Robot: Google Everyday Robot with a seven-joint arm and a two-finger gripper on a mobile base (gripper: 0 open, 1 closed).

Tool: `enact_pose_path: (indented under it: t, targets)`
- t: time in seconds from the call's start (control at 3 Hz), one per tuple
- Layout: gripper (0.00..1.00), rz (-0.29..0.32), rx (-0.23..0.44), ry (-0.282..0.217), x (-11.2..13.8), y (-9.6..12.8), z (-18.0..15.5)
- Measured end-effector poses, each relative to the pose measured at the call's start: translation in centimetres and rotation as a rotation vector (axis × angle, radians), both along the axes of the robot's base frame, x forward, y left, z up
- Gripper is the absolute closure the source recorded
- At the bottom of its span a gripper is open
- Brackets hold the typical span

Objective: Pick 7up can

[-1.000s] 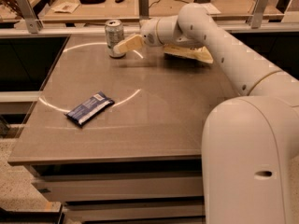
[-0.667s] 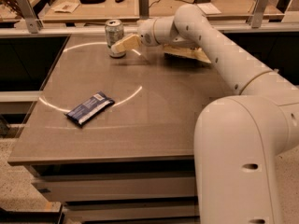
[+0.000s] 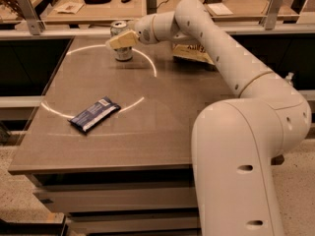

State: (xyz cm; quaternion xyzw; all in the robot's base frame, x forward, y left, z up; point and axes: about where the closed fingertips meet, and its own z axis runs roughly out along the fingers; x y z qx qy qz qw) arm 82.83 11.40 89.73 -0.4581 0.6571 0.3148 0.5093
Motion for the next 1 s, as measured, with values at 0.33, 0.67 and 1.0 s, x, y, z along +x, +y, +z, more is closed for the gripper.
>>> enact_pose_path:
  t: [0.33, 0.67, 1.0]
  targets:
    - [0.42, 0.097, 0.047, 0.030, -3.2, 1.6, 2.3]
    - [0.65, 0.136, 0.084, 0.033, -4.9, 1.8, 3.9]
    - [0.88, 0.159, 0.094, 0.020, -5.7, 1.7, 5.0]
